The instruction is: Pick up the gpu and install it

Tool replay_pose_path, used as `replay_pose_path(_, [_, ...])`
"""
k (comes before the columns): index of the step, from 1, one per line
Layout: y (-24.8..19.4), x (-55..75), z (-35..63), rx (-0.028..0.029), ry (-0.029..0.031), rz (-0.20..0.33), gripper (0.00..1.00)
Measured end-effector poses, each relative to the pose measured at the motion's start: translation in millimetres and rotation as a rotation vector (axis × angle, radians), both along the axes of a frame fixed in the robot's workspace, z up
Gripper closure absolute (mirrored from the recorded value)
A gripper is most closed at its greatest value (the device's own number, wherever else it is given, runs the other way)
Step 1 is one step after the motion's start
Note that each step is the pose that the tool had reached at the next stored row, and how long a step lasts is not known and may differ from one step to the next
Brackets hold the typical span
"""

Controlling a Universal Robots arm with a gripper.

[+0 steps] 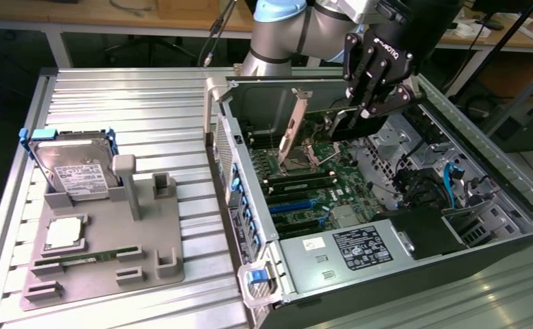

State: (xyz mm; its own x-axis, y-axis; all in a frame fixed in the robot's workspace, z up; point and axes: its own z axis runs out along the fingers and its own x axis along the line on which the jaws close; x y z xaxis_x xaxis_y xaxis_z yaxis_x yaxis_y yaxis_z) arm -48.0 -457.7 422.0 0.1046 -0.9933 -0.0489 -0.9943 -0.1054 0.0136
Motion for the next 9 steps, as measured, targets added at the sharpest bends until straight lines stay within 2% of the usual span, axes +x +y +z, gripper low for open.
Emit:
replay_pose_path(3, [0.0, 0.0, -1.1, -0.0001, 0.0001, -0.009, 0.73])
replay_pose_path(9, [0.0, 0.0, -4.7, -0.0002, 0.0001, -0.068, 0.73])
